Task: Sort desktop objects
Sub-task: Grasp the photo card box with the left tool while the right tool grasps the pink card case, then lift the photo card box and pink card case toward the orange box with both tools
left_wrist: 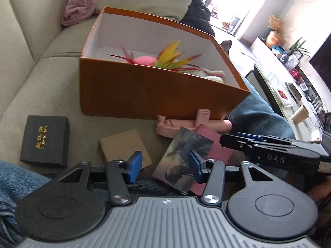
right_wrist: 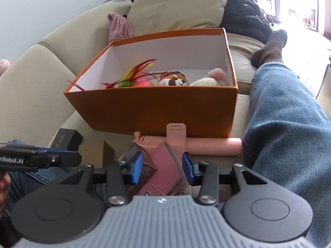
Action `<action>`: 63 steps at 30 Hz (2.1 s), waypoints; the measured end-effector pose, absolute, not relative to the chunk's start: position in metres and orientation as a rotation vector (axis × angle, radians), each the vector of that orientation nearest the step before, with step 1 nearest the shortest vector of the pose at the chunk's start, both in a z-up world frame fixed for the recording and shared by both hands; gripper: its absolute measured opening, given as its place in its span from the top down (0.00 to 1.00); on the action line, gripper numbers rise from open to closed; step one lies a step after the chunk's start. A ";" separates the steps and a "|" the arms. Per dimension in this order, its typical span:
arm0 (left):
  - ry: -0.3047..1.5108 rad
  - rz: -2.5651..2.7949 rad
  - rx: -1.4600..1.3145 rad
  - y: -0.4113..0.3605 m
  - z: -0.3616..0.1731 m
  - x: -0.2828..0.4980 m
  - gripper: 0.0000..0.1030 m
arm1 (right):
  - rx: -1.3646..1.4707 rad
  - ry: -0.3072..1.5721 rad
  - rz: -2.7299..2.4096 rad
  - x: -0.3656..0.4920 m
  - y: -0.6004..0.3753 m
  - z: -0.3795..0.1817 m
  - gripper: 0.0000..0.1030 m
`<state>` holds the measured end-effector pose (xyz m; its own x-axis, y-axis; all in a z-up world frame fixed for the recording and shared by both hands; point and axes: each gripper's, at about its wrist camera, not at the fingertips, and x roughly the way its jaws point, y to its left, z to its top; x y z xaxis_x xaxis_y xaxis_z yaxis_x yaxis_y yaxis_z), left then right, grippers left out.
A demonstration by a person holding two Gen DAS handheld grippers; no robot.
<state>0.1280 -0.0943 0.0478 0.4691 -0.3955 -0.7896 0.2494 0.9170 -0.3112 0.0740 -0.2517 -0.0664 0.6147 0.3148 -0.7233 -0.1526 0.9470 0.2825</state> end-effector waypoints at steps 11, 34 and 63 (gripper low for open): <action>1.034 -0.459 0.049 -0.146 0.020 0.121 0.44 | 0.345 0.980 0.292 0.080 -0.270 -0.094 0.56; 1.101 -0.379 -0.047 -0.114 0.021 0.141 0.68 | 0.357 1.019 0.411 0.093 -0.255 -0.080 0.79; 0.996 -0.364 0.047 -0.094 0.067 0.089 0.75 | 0.091 0.992 0.436 0.060 -0.220 -0.058 0.77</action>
